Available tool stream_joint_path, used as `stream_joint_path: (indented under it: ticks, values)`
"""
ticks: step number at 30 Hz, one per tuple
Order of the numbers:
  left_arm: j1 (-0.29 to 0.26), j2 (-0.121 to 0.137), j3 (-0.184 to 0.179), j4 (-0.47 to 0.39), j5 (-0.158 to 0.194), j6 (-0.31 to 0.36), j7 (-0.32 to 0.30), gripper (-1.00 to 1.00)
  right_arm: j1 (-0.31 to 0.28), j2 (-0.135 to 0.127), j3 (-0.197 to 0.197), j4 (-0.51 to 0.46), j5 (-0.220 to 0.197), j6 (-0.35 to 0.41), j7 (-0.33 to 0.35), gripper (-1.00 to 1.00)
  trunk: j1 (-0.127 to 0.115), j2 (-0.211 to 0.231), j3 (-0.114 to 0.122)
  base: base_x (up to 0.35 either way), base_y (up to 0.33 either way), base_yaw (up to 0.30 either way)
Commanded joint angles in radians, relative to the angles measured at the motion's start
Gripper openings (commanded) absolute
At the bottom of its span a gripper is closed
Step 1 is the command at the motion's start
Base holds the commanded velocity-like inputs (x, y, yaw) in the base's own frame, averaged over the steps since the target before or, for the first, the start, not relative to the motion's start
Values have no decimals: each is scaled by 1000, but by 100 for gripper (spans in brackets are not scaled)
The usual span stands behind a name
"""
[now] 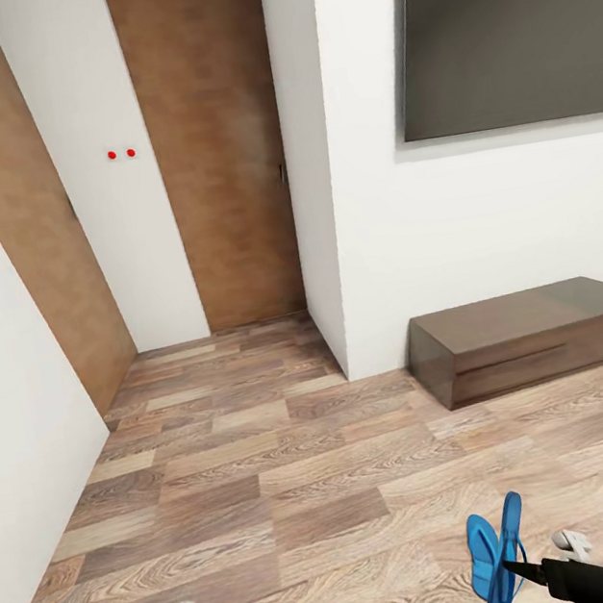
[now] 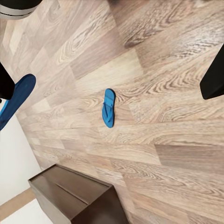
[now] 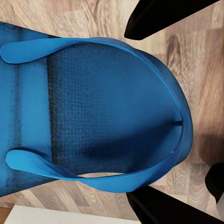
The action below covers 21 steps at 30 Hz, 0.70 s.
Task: In the bedroom, move the book from the bed onto either nightstand, and place the two sandals side by side next to the bed.
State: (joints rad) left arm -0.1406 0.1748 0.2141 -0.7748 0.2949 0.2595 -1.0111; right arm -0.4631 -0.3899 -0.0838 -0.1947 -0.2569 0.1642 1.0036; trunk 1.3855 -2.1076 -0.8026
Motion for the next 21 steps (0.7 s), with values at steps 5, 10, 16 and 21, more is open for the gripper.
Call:
stream_joint_path:
  ticks: [5,10,16,21]
  values:
    - [0,0,1,0,6,10,-3,100,0,0,-8,0,1,11,4,-100,0,0,-1,0,0,0]
    - [0,0,1,0,6,10,-3,100,0,0,-8,0,2,11,4,-100,0,0,-1,0,0,77]
    - [0,0,1,0,6,10,-3,100,0,0,-8,0,2,11,4,-100,0,0,-1,0,0,265]
    - [0,0,1,0,6,10,-3,100,0,0,-8,0,2,11,4,-100,0,0,-1,0,0,291]
